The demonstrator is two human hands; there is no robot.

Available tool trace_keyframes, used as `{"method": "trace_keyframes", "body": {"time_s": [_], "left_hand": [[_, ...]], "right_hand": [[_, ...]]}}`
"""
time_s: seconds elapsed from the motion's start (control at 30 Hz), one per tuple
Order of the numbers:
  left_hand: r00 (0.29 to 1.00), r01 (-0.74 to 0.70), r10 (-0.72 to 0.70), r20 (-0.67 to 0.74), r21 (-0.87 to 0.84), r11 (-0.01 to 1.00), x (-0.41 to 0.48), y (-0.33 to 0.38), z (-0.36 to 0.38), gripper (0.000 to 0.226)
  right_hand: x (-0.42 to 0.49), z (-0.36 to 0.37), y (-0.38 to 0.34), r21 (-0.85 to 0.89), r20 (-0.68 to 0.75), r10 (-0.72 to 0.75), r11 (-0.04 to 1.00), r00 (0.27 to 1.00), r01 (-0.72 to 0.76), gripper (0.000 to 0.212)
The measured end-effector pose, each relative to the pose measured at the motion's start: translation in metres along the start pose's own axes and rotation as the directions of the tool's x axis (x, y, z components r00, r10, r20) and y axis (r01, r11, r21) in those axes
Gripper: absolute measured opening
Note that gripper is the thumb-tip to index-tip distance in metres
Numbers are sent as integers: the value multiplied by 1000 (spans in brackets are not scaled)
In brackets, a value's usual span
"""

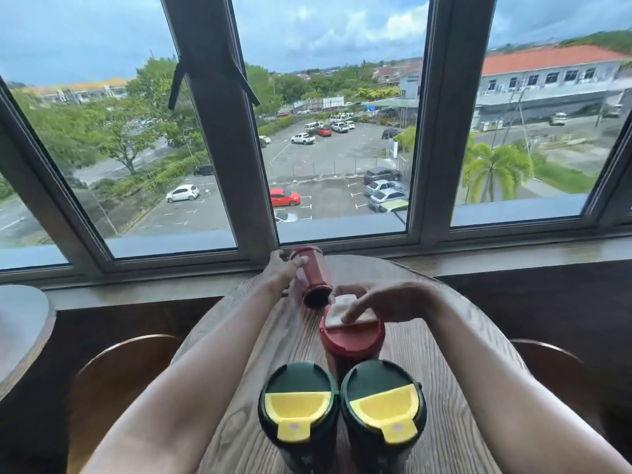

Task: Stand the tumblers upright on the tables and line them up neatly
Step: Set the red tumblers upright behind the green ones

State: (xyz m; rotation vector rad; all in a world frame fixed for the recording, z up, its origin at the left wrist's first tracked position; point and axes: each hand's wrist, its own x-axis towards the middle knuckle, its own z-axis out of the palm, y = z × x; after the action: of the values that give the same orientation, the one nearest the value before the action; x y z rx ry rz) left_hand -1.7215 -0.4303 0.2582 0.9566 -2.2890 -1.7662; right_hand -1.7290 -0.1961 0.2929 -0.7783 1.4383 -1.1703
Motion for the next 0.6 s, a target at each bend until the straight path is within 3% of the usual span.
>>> {"method": "trace_keyframes", "body": {"time_s": [0.2, 0.37, 0.47, 0.6], "left_hand": [[998, 28, -27, 61, -23, 999, 27, -3, 11, 75], [997, 46, -37, 75, -125, 991, 17, 3, 12, 73], [995, -28, 41, 88, -146, 989, 4, 1, 10, 73], [944, -330, 331, -5, -74, 941, -35, -7, -1, 69]], "right_hand": [[8, -6, 3, 64, 90, -7, 998, 996, 1, 25], [5, -2, 1, 45, 55, -6, 999, 998, 4, 26], [-1, 3, 1, 8, -4, -23, 1000, 1000, 23, 28], [-13, 15, 7, -48, -159, -84, 996, 984, 77, 29]]}}
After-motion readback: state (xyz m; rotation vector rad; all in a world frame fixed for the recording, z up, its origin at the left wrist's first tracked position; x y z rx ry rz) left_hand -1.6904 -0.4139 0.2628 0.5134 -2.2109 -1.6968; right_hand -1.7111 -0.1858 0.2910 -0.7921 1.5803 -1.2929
